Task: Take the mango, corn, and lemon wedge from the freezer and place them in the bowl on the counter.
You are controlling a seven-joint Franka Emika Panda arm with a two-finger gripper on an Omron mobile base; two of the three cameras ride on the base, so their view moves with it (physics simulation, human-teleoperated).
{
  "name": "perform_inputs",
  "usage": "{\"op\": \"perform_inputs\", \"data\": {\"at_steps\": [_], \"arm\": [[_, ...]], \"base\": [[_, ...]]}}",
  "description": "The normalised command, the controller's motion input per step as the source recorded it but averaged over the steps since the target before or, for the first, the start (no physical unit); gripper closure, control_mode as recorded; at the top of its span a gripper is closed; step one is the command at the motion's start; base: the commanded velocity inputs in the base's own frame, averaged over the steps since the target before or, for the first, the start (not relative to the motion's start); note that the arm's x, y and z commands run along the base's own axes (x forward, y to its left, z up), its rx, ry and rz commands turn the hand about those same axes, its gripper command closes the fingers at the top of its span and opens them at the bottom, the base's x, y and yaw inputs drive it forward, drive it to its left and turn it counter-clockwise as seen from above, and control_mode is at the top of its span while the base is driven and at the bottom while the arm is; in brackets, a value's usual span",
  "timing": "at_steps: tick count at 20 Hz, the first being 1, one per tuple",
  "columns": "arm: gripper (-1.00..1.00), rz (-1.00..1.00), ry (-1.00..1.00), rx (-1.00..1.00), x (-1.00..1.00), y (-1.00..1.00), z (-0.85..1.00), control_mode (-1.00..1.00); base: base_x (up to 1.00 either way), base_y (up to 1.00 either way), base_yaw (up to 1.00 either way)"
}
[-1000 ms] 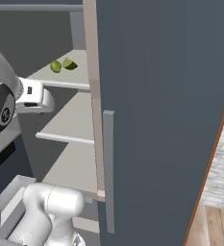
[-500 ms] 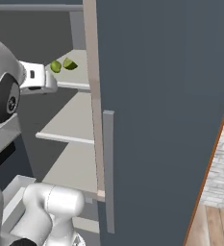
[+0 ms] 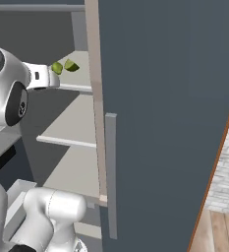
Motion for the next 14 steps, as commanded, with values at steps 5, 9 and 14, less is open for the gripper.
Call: {"op": "perform_inputs", "data": {"at_steps": [5, 9, 14], "arm": [[-1.00, 0.05, 0.08, 0.00, 0.60, 0.21, 0.01, -1.00], [-1.00, 0.02, 0.09, 0.01, 0.51, 0.00, 0.00, -1.00], [-1.00, 0.00, 0.06, 0.00, 0.56, 0.06, 0.00, -1.00]], "base": [[0.00, 0.00, 0.00], [0.00, 0.00, 0.00], [0.00, 0.00, 0.00]]}}
